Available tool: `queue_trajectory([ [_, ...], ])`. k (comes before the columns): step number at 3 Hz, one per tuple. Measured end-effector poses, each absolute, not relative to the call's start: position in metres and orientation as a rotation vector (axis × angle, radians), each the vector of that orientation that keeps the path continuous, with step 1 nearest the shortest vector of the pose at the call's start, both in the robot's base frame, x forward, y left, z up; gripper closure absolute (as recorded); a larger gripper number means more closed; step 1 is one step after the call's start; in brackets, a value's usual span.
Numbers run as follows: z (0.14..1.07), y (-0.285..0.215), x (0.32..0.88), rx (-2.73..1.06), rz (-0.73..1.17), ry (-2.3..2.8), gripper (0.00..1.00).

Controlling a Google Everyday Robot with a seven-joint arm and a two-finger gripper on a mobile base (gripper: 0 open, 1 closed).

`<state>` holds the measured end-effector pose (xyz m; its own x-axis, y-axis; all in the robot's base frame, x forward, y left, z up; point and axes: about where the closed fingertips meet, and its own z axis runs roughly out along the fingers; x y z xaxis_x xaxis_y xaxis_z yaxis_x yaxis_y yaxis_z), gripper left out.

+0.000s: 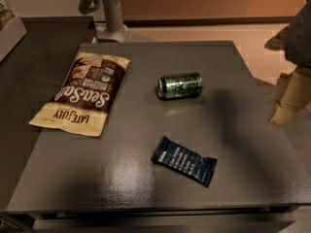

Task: Pick rxbar blueberry

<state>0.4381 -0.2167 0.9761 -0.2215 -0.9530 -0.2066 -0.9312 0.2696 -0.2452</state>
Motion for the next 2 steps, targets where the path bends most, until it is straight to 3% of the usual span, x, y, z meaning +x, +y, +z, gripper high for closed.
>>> queue_trajectory([
  [2,0.9761,-0.2167,0.4381,-1.725,-0.098,2.232,0.0],
])
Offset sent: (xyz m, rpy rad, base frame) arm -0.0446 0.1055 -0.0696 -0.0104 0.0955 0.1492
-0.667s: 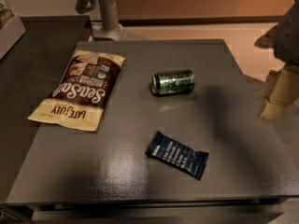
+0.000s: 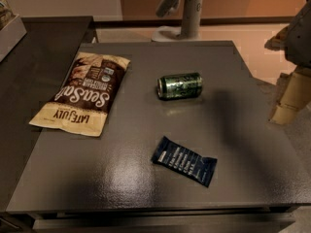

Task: Pick rxbar blueberry

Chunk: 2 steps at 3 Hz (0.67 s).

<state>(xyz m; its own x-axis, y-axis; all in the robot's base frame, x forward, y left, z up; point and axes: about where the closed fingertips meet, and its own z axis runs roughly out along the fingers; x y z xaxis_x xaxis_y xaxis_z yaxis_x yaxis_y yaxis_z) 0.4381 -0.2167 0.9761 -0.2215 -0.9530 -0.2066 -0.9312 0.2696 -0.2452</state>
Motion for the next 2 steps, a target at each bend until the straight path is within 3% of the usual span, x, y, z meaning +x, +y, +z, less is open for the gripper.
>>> queue_trajectory([
  [2,0.938,-0.156,0.412,-1.838,-0.042,2.192,0.0],
])
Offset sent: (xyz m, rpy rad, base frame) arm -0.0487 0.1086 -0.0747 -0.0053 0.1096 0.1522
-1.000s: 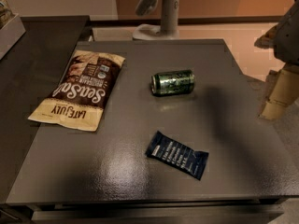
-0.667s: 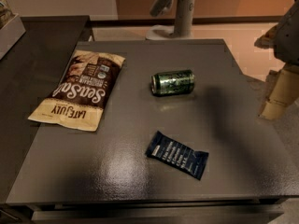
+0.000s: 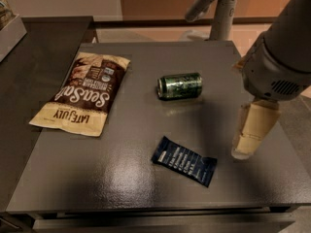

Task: Pick rxbar blueberry

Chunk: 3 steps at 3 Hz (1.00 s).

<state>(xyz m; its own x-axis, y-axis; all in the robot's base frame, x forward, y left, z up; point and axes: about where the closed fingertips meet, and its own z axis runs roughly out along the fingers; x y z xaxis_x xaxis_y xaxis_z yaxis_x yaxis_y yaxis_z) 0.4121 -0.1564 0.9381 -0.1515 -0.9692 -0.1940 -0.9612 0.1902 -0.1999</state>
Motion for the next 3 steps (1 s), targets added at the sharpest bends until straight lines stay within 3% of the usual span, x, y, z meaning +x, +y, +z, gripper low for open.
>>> queue_trajectory([
  [3,0.884,-0.094,0.387,-1.884,0.005,2.235,0.0],
])
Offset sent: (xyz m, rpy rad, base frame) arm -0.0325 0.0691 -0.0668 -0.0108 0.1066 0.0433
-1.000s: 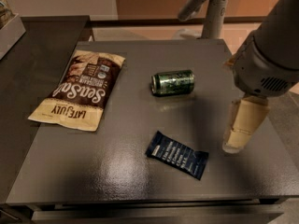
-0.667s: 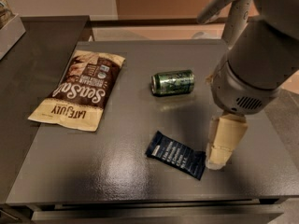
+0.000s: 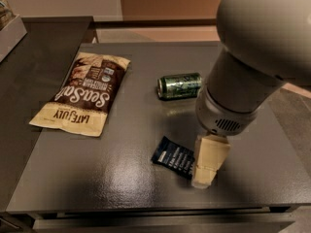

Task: Pick rxbar blueberry

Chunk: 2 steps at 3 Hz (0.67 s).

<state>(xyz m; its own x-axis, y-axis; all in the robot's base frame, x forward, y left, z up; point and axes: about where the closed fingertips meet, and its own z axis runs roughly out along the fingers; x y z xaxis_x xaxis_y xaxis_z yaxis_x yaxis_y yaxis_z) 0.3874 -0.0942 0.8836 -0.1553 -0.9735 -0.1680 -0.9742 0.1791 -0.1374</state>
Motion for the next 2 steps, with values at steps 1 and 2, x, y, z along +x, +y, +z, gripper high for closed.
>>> queue_trajectory([
  [1,0.871,-0.09,0.389,-1.837,-0.008,2.292,0.0],
  [2,0.861,-0.089,0.392,-1.806,-0.015,2.336,0.0],
])
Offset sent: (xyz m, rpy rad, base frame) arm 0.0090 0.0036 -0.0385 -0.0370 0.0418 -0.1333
